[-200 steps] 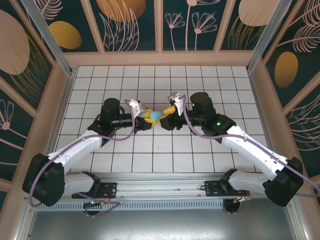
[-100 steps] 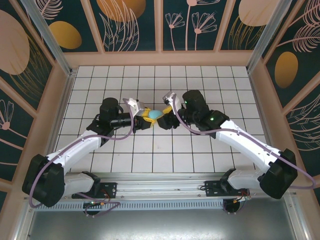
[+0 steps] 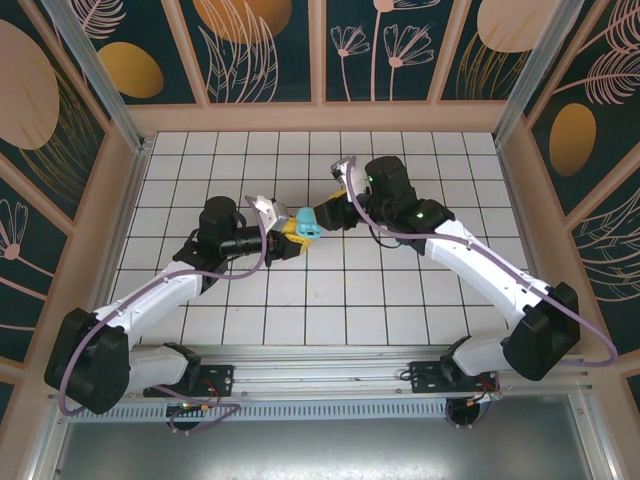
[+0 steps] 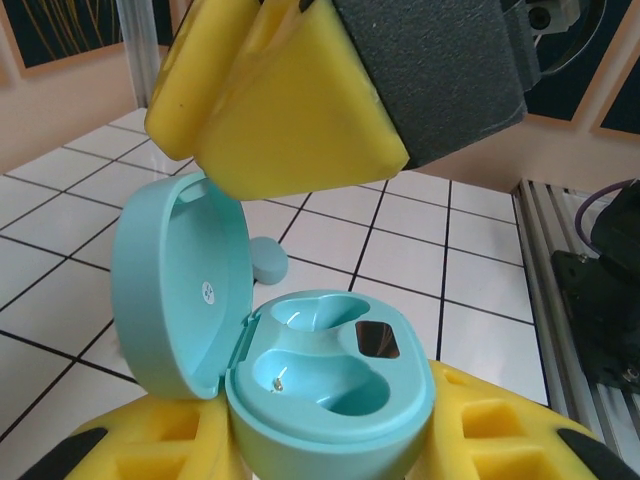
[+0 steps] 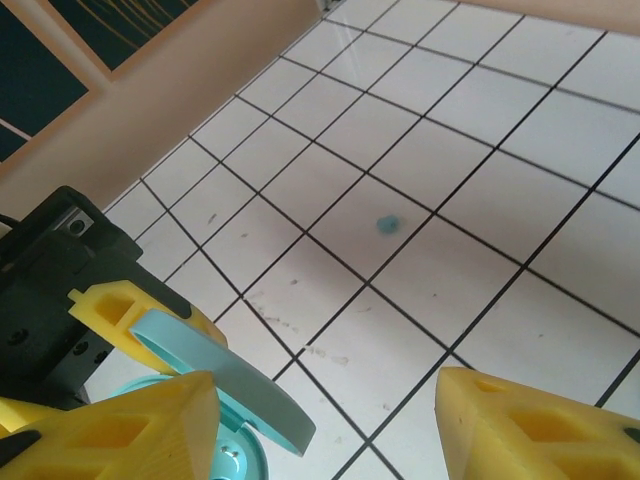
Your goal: Insert wireless bluetooth earbuds into charging case
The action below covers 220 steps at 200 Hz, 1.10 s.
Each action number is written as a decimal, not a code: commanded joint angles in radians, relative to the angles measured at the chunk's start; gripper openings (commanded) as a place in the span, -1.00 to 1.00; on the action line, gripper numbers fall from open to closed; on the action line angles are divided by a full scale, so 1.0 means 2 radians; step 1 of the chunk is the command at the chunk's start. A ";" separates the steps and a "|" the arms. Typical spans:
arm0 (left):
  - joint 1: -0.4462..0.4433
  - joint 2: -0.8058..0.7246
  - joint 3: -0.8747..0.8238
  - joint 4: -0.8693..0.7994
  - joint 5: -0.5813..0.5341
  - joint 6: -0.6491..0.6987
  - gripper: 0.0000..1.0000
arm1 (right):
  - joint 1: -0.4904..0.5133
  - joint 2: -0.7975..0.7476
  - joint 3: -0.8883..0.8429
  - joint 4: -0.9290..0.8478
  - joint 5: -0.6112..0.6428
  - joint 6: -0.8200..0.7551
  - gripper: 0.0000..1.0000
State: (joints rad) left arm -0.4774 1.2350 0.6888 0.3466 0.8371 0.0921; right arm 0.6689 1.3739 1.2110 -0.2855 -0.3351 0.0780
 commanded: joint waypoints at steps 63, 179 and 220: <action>-0.007 -0.009 0.001 0.035 0.032 0.006 -1.00 | -0.012 -0.031 -0.014 -0.009 -0.018 0.030 0.19; -0.007 -0.003 0.001 0.045 0.027 -0.004 -1.00 | -0.004 -0.049 -0.023 -0.014 -0.034 0.038 0.20; -0.007 -0.003 0.001 0.046 0.025 -0.005 -1.00 | 0.002 -0.056 -0.026 -0.012 -0.036 0.040 0.21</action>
State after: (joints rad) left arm -0.4847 1.2350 0.6853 0.3962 0.8566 0.0879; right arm 0.6601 1.2930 1.1751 -0.3050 -0.3943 0.1406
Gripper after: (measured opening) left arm 0.327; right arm 0.605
